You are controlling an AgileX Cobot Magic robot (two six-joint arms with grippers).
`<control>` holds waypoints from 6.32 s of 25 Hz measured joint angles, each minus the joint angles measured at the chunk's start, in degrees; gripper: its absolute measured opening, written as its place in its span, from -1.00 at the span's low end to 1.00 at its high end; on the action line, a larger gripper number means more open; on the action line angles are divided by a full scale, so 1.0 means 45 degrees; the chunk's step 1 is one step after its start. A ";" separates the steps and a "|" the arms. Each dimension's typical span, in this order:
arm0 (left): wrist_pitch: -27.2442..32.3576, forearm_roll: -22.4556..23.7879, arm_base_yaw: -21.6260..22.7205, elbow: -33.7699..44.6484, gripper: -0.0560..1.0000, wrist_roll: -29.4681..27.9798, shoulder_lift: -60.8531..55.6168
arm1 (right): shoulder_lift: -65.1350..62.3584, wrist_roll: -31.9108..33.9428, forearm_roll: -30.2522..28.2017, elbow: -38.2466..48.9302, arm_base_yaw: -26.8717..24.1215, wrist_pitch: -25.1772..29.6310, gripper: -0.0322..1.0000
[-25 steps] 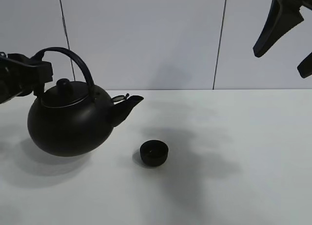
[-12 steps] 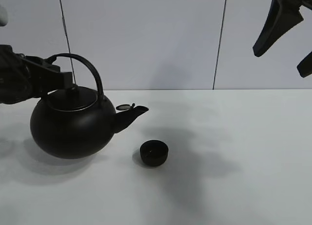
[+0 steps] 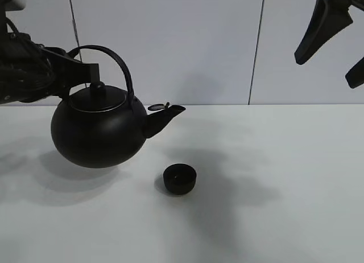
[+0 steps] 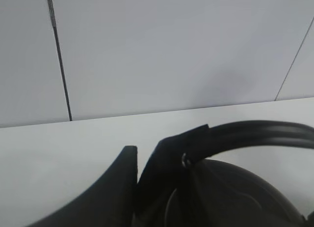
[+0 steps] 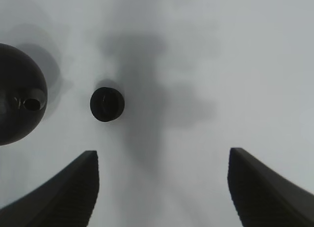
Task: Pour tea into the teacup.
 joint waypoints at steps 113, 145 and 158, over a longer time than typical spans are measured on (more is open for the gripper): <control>-0.0019 0.0829 -0.0028 -0.0200 -0.65 0.5225 0.1270 | 0.0000 -0.0027 -0.0040 0.0000 0.0000 -0.0273 0.04; -0.0019 0.0275 -0.0028 -0.0200 -0.66 0.6241 0.1270 | 0.0000 -0.0027 -0.0040 0.0000 0.0000 -0.0284 0.04; -0.0019 0.0260 -0.0028 -0.0200 -0.66 0.2726 0.1258 | 0.0000 -0.0027 -0.0040 0.0000 0.0000 -0.0284 0.04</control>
